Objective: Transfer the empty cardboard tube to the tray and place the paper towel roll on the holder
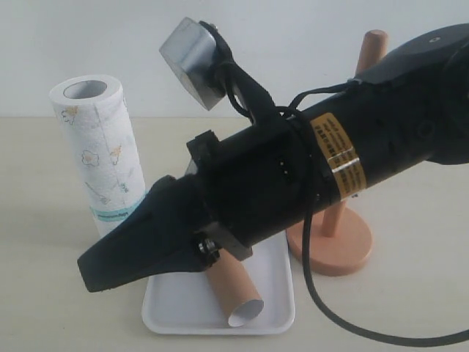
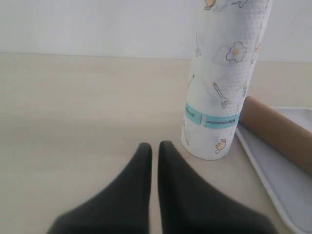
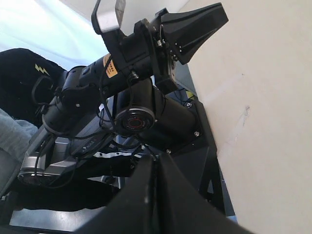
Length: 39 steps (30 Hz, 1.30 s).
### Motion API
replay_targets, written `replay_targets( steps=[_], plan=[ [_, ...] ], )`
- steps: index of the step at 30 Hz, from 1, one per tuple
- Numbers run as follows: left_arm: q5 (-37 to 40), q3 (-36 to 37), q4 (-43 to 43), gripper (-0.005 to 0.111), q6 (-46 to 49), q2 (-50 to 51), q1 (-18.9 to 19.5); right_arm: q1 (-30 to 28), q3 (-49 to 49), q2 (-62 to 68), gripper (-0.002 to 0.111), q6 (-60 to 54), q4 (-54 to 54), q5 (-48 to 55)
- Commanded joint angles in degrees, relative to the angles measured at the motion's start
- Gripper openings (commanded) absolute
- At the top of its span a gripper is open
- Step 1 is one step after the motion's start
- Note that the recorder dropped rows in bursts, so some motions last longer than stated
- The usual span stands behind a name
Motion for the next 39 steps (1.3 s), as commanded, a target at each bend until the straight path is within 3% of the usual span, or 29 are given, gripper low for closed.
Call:
replay_targets(
  steps=[1,10,25,32,39],
  plan=[
    [-0.4,0.2,0.0,0.005,-0.4,-0.2,-0.3,0.0,-0.2,-0.6,0.001,-0.4,0.0,0.1],
    [-0.4,0.2,0.0,0.005,-0.4,-0.2,-0.3,0.2,1.0,-0.6,0.001,-12.6,0.0,-0.2],
    [-0.4,0.2,0.0,0.005,-0.4,-0.2,-0.3,0.2,18.6,-3.0,0.001,-19.2,2.1,12.0],
    [-0.4,0.2,0.0,0.005,-0.4,-0.2,-0.3,0.2,25.6,-15.0,0.001,-21.0,2.5,17.9],
    [-0.4,0.2,0.0,0.005,-0.4,-0.2,-0.3,0.0,33.4,-31.6,0.001,-21.2,3.8,30.3]
  ],
)
